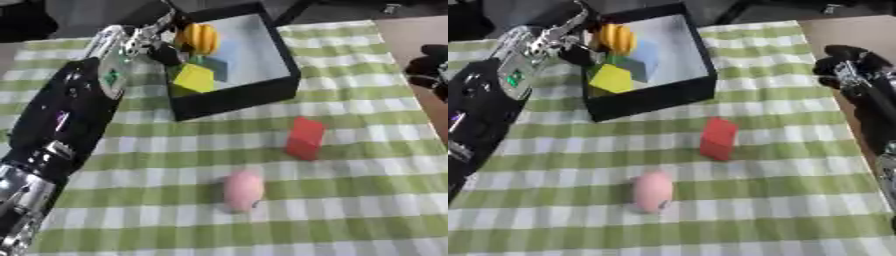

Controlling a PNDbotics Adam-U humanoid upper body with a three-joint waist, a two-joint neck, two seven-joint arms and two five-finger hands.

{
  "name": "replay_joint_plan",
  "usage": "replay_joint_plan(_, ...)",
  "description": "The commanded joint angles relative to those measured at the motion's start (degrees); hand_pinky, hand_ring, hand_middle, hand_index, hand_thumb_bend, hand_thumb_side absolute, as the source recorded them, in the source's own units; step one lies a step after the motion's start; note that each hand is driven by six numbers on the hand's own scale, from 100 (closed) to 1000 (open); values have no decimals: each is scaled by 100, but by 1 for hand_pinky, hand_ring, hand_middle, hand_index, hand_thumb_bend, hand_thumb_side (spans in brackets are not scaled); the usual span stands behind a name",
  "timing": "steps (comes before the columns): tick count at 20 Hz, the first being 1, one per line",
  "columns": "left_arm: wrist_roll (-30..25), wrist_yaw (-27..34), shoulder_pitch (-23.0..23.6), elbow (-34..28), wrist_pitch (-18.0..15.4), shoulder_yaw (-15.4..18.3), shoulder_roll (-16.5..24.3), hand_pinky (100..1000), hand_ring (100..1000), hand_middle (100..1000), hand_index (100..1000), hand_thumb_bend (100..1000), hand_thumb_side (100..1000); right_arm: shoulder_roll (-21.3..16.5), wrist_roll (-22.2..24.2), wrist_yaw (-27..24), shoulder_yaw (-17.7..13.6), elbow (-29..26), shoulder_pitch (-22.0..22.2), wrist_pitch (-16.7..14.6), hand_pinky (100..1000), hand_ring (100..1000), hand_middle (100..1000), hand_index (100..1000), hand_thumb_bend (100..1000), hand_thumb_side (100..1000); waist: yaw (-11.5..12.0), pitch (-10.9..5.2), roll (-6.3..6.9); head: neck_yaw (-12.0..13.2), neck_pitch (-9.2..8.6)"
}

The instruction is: Pick up objects on the table and place them in the box.

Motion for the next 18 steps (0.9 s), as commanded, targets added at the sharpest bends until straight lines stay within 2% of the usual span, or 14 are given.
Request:
replay_joint_plan(1, 59, -63, -120, 30, -19, 68, -9, 723, 690, 590, 577, 100, 100, -76, 7, -33, -29, -138, -84, 6, 835, 765, 647, 772, 100, 544, -16, -26, -7, 10, -60)
replay_joint_plan(4, 27, -75, -96, 103, -46, 76, -74, 729, 697, 601, 591, 129, 100, -65, 11, -43, -23, -144, -103, 8, 835, 765, 647, 772, 100, 539, -26, -21, -11, 24, -49)
replay_joint_plan(6, 39, -124, -81, 161, -28, 91, -112, 734, 707, 622, 629, 211, 100, -55, 17, -46, -15, -144, -115, 14, 835, 765, 646, 772, 100, 544, -36, -16, -14, 48, -52)
replay_joint_plan(9, 91, -239, -58, 248, 10, 104, -143, 739, 718, 646, 658, 278, 100, -48, 27, -45, -5, -143, -121, 23, 835, 765, 643, 766, 100, 547, -49, -12, -18, 65, -54)
replay_joint_plan(11, 125, -311, -52, 284, 34, 121, -160, 752, 742, 693, 734, 339, 100, -43, 28, -42, -5, -140, -115, 27, 835, 765, 643, 762, 100, 550, -53, -11, -17, 72, -54)
replay_joint_plan(12, 135, -324, -48, 290, 45, 132, -163, 765, 765, 734, 805, 388, 130, -41, 28, -41, -7, -139, -110, 27, 835, 765, 643, 762, 100, 549, -54, -12, -17, 69, -46)
replay_joint_plan(13, 142, -321, -44, 288, 57, 141, -163, 773, 777, 749, 829, 418, 168, -43, 25, -39, -11, -137, -104, 26, 835, 765, 643, 763, 100, 549, -52, -14, -15, 65, -37)
replay_joint_plan(14, 149, -303, -41, 279, 68, 151, -158, 791, 804, 784, 882, 517, 301, -46, 21, -38, -15, -136, -99, 24, 835, 766, 644, 765, 100, 549, -49, -17, -12, 64, -30)
replay_joint_plan(15, 161, -270, -36, 262, 87, 162, -152, 793, 806, 787, 886, 526, 314, -49, 17, -38, -17, -135, -94, 22, 835, 766, 644, 766, 100, 549, -46, -20, -10, 63, -24)
replay_joint_plan(16, 175, -230, -35, 234, 109, 171, -144, 808, 822, 806, 921, 616, 424, -51, 13, -38, -19, -134, -88, 21, 835, 766, 645, 767, 100, 549, -41, -25, -7, 62, -18)
replay_joint_plan(18, 194, -129, -39, 124, 146, 168, -117, 819, 833, 817, 935, 679, 479, -59, 3, -37, -23, -130, -70, 20, 835, 766, 645, 767, 100, 550, -26, -38, -1, 55, 6)
